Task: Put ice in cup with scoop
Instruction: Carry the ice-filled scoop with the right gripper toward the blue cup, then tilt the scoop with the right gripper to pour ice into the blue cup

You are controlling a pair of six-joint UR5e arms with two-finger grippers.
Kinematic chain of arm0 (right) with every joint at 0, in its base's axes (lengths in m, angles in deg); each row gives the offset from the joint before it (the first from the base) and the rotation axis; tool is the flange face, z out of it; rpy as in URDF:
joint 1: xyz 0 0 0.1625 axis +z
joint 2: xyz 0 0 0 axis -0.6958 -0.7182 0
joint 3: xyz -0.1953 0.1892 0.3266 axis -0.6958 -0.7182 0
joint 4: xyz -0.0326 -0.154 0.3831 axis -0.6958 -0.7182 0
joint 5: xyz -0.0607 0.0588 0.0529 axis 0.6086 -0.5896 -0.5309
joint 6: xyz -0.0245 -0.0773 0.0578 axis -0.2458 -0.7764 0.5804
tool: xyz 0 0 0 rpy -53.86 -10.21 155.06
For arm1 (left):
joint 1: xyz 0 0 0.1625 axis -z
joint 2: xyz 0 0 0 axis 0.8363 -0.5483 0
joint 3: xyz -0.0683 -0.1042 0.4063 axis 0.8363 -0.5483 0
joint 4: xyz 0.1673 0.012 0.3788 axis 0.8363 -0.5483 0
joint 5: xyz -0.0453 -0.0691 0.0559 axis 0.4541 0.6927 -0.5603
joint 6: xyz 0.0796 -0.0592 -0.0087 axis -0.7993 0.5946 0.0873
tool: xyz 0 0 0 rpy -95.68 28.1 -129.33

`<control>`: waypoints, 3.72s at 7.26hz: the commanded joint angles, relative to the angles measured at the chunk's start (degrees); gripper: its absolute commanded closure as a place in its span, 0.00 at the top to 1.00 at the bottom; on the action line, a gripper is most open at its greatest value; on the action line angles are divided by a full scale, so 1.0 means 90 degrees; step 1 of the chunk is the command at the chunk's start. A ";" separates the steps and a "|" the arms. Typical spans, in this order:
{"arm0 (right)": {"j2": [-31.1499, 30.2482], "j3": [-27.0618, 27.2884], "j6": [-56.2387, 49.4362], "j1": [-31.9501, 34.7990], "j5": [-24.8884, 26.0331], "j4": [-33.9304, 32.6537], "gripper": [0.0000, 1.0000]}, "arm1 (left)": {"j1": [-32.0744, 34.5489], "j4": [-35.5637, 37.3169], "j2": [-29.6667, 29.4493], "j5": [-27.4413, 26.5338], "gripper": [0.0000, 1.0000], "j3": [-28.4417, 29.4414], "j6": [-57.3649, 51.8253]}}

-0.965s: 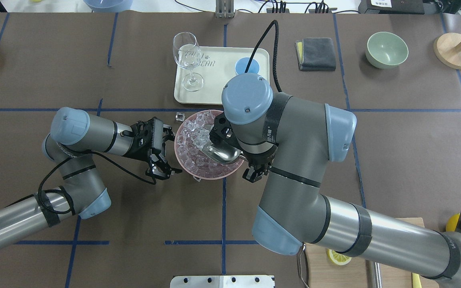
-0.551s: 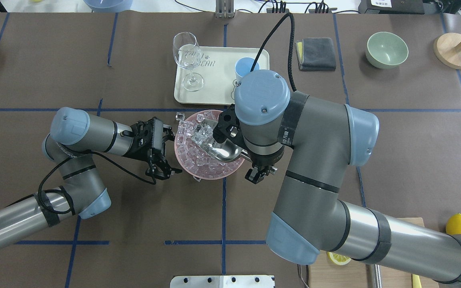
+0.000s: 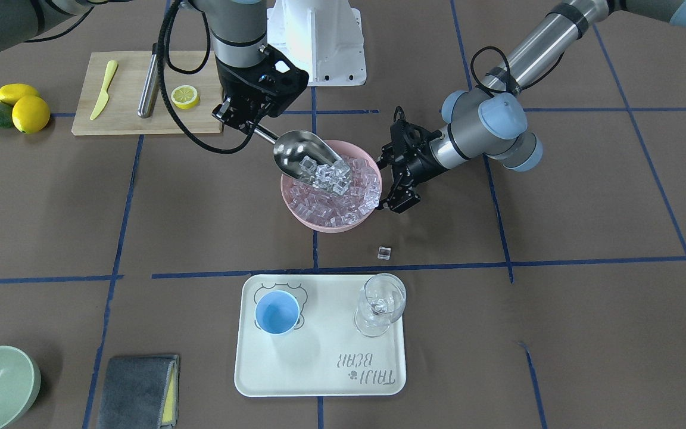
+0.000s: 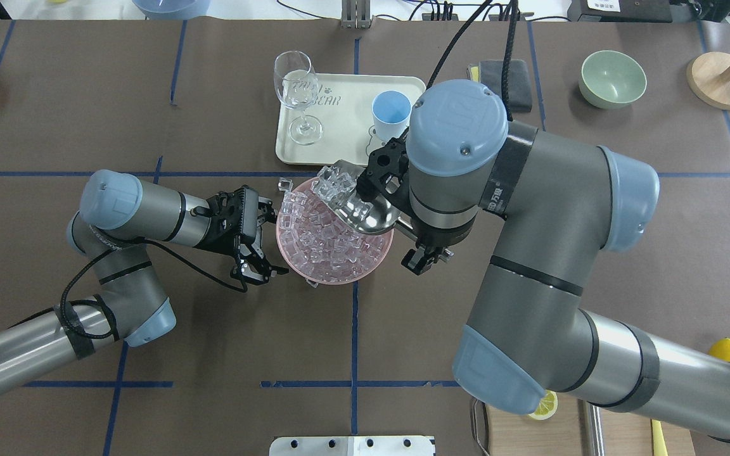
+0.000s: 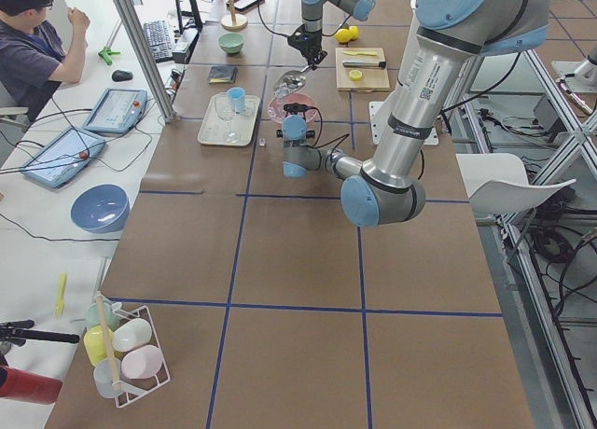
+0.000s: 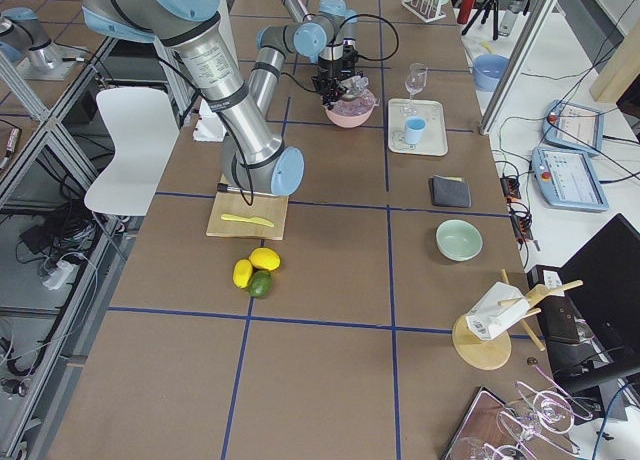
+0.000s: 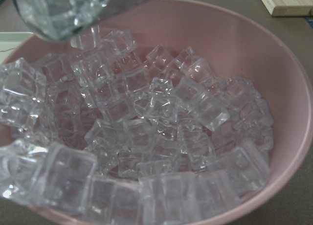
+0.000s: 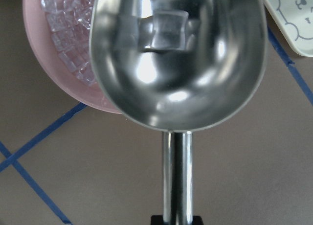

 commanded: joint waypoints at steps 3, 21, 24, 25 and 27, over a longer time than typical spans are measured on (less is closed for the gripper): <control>0.0078 0.0018 0.0484 0.0913 -0.0787 -0.0714 0.00 | 0.0000 0.0000 -0.0001 0.0000 1.00 0.0000 0.0000; 0.2440 -0.3478 -0.1183 0.1384 -0.0416 -0.2988 0.00 | 0.0000 -0.0010 -0.0011 0.0000 1.00 0.0000 0.0010; 0.2538 -0.3673 -0.1614 0.1413 -0.0241 -0.3128 0.00 | 0.0000 -0.0010 -0.0011 0.0010 1.00 0.0000 0.0010; 0.2587 -0.3683 -0.1770 0.1481 -0.0221 -0.3225 0.00 | 0.0000 -0.0010 -0.0011 0.0010 1.00 0.0000 0.0010; 0.2617 -0.3789 -0.1898 0.1598 -0.0231 -0.3245 0.00 | 0.0010 -0.0010 -0.0011 0.0010 1.00 -0.0010 0.0010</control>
